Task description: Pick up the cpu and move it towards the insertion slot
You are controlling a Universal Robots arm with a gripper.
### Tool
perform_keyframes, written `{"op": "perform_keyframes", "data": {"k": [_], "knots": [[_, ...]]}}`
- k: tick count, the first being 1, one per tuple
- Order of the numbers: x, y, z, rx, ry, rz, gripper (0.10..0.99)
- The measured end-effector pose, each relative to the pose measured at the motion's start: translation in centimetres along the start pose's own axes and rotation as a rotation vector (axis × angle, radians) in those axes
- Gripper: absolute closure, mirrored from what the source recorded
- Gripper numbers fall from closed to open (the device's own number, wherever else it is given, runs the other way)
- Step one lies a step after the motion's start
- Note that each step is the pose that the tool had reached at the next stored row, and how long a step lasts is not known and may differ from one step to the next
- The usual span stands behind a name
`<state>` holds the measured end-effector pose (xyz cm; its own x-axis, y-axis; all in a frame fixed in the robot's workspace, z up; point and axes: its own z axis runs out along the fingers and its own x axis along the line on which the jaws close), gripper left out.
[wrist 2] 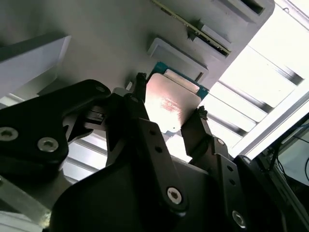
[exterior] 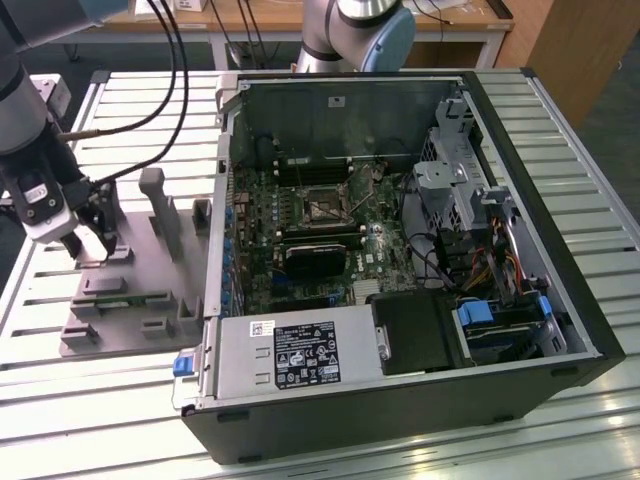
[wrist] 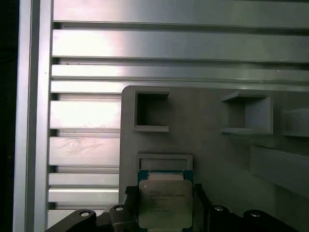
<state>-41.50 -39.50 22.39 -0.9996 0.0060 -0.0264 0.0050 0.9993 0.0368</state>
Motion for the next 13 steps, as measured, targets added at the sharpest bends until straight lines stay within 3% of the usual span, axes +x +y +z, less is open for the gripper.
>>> {"op": "perform_keyframes", "data": {"k": [13], "knots": [[-0.11,0.16,-4.08,0.000,-0.0022,0.000,0.549]]}}
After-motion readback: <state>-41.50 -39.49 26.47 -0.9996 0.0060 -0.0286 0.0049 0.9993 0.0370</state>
